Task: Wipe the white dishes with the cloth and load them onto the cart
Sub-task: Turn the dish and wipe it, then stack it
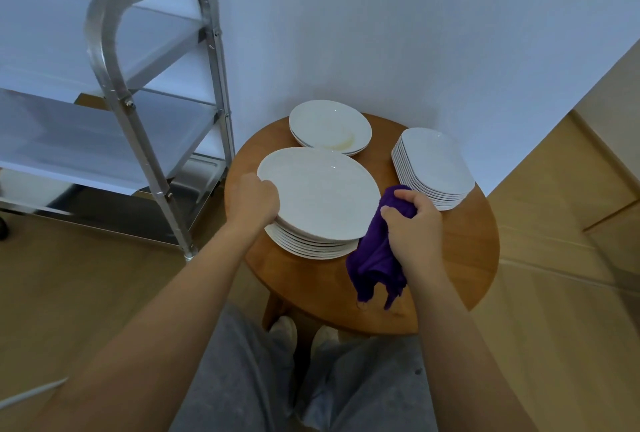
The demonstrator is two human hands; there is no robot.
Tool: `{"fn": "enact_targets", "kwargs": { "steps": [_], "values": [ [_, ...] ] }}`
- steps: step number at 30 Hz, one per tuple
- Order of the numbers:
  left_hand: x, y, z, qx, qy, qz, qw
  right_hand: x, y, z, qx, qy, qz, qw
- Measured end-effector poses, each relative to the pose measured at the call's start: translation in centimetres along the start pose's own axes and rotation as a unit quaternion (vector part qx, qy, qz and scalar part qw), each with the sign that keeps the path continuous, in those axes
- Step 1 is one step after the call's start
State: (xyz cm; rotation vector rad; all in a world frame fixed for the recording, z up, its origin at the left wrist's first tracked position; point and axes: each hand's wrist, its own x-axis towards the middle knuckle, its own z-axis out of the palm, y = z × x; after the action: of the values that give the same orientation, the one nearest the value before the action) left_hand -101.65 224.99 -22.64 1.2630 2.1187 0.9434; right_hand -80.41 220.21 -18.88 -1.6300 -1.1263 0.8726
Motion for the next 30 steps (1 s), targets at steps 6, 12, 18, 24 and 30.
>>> {"fn": "enact_targets", "kwargs": {
  "steps": [6, 12, 18, 24, 30],
  "values": [
    [0.3, -0.1, -0.4, 0.066, -0.001, 0.061, 0.996, 1.2, 0.6, 1.3, -0.027, -0.021, 0.003, 0.999],
    [0.7, -0.3, -0.1, 0.179, 0.017, 0.070, 0.981, 1.4, 1.2, 2.1, -0.034, -0.015, -0.007, 0.999],
    [1.5, -0.2, -0.4, 0.230, 0.004, 0.083, 0.970, 1.6, 1.2, 2.3, -0.014, -0.029, -0.004, 0.999],
    [5.3, 1.7, -1.6, 0.230, 0.039, 0.101, 0.967, 4.8, -0.3, 0.2, 0.026, -0.001, 0.014, 1.000],
    [12.4, 3.9, 1.7, 0.105, -0.046, 0.078, 0.990, 10.3, -1.9, 1.6, -0.029, -0.022, -0.019, 0.999]
  ]
}}
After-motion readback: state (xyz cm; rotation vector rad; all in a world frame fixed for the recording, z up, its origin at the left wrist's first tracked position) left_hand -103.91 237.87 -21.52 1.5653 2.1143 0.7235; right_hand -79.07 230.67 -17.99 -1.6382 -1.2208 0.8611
